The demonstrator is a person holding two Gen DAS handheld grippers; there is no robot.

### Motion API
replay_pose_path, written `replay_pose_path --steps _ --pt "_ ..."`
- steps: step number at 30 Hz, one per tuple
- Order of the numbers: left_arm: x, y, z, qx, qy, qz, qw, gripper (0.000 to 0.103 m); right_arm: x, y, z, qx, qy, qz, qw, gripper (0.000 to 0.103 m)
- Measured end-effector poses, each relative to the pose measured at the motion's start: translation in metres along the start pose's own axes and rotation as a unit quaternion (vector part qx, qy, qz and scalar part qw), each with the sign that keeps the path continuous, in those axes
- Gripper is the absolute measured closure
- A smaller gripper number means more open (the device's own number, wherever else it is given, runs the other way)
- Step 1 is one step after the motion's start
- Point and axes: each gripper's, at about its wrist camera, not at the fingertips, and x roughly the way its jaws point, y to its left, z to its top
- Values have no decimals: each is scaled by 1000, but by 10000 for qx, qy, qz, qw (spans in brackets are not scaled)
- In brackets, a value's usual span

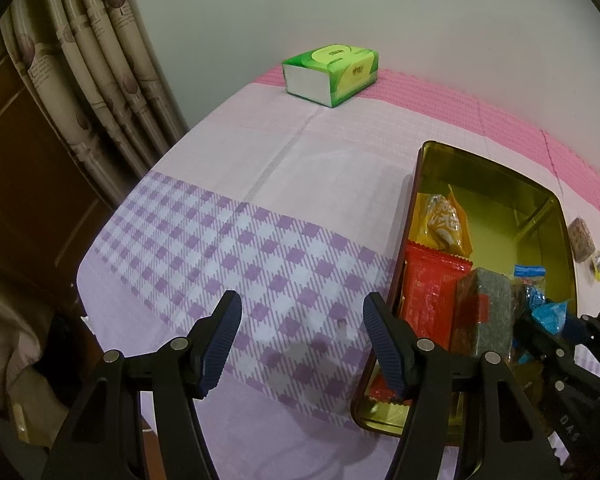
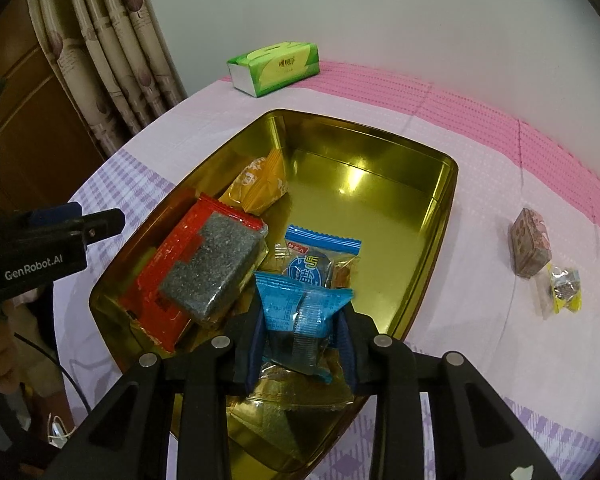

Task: Organize snacks
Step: 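Carry the light blue candy into the gold tin and open the right tool, then grasp the yellow-wrapped cookie from the bed with the right tool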

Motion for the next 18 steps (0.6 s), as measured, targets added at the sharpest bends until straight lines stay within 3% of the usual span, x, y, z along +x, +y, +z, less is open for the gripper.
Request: replay_pose_path --steps 4,10,18 --pt "0 0 0 -4 0 -2 10000 39 0 0 0 17 4 7 10000 71" --pt "0 0 0 2 1 -4 10000 39 -7 2 1 26 -78 34 10000 60" --pt "1 -1 -1 13 -2 4 10000 39 -35 -10 10 107 -392 -88 9991 60"
